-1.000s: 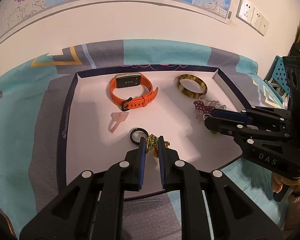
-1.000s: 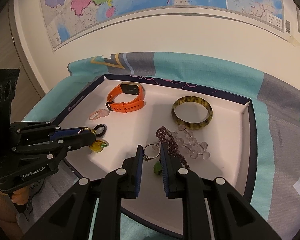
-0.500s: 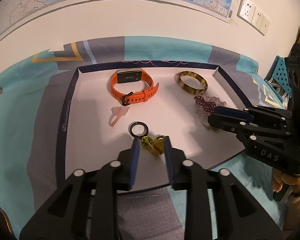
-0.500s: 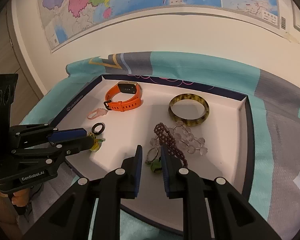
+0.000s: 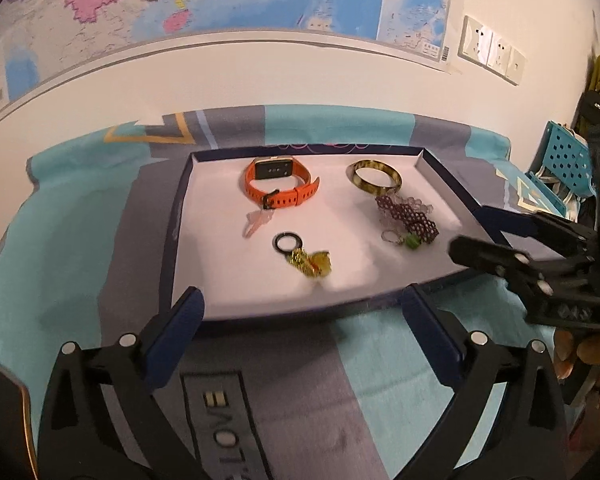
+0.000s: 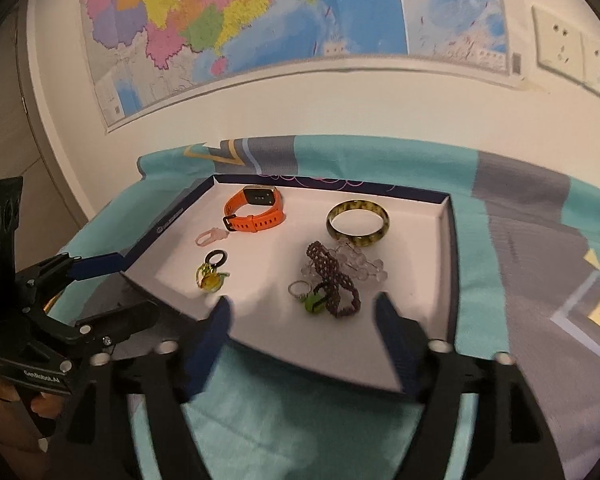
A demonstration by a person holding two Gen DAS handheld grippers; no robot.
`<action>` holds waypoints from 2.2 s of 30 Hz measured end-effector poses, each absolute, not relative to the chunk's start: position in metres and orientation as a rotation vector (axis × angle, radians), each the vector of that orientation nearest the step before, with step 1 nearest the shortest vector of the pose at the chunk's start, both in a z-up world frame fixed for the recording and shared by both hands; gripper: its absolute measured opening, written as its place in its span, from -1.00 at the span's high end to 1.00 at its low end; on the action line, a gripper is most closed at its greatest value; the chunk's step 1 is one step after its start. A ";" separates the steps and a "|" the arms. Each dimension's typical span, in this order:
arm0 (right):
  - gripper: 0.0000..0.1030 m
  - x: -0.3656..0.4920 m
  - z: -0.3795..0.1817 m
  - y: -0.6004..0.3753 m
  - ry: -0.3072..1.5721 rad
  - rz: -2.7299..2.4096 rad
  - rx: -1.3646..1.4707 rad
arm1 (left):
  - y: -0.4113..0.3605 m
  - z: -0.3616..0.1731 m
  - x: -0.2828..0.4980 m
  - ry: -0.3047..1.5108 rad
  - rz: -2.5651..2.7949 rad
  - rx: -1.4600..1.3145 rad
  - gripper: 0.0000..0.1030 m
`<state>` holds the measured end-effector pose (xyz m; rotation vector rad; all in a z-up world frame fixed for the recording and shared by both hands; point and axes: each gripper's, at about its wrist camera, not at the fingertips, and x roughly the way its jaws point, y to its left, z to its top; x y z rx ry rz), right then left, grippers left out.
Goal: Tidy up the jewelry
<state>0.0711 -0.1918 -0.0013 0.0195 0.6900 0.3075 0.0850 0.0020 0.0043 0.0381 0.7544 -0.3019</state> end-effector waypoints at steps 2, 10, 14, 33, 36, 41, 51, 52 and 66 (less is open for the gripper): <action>-0.82 0.060 -0.001 -0.190 0.669 0.282 0.006 | 0.004 0.005 0.079 0.750 -0.287 0.033 -0.89; -0.87 0.031 -0.003 -0.187 0.649 0.230 -0.013 | 0.013 0.008 0.051 0.722 -0.210 0.013 -0.89; -0.87 0.021 -0.008 -0.181 0.669 0.239 -0.014 | 0.014 0.008 0.044 0.729 -0.211 0.012 -0.89; -0.86 -0.005 -0.015 -0.171 0.695 0.258 0.009 | 0.009 0.008 0.020 0.728 -0.177 0.036 -0.89; -0.87 -0.006 -0.015 -0.170 0.695 0.262 0.006 | 0.009 0.008 0.019 0.727 -0.176 0.037 -0.89; -0.87 -0.008 -0.015 -0.171 0.695 0.265 0.008 | 0.009 0.007 0.017 0.730 -0.175 0.034 -0.89; -0.87 -0.008 -0.015 -0.171 0.700 0.266 0.007 | 0.010 0.006 0.016 0.732 -0.169 0.040 -0.89; -0.87 -0.008 -0.015 -0.171 0.701 0.265 0.006 | 0.010 0.005 0.016 0.734 -0.170 0.040 -0.89; -0.87 -0.007 -0.017 -0.170 0.713 0.264 0.003 | 0.009 0.003 0.016 0.747 -0.174 0.040 -0.89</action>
